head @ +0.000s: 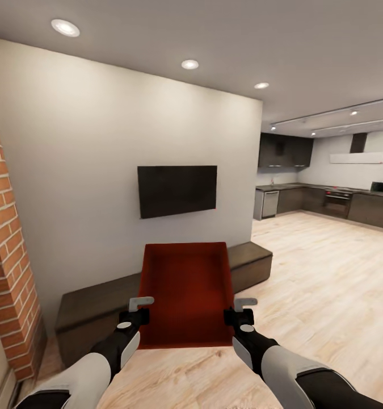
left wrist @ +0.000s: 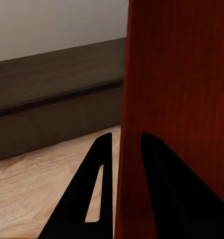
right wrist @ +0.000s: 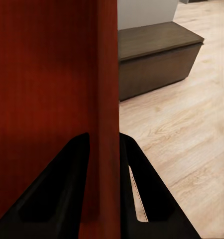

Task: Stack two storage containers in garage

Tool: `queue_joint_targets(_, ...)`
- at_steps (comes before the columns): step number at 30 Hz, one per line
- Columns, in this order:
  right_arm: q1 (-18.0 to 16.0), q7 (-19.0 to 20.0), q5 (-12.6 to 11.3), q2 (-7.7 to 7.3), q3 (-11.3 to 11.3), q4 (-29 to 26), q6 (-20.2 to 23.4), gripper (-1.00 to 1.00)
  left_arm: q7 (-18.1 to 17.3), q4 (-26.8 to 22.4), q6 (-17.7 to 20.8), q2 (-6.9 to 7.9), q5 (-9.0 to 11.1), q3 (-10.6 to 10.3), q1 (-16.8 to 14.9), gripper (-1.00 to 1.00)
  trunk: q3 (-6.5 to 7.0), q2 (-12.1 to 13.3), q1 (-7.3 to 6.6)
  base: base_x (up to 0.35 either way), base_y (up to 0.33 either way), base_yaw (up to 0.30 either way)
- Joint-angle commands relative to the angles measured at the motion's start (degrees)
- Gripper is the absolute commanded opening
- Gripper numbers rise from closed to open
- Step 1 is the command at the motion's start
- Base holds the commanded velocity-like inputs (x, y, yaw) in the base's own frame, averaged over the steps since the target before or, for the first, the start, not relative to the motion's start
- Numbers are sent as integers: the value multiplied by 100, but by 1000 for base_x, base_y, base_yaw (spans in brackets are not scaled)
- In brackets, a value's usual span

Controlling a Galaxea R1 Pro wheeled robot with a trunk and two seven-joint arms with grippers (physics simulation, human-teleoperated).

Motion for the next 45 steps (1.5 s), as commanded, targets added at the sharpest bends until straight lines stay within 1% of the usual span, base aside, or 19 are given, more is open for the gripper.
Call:
queue_joint_targets(1,-7,-83,18,0,-114,-11,-130,-100,72,24,-22,30,-6,93,1,-100,1,-4,2,0,0,-279)
queue_joint_targets(45,-7,-77,22,-3,-114,-11,-130,-100,72,33,-16,30,-6,91,1,-100,18,-4,2,0,0,-280)
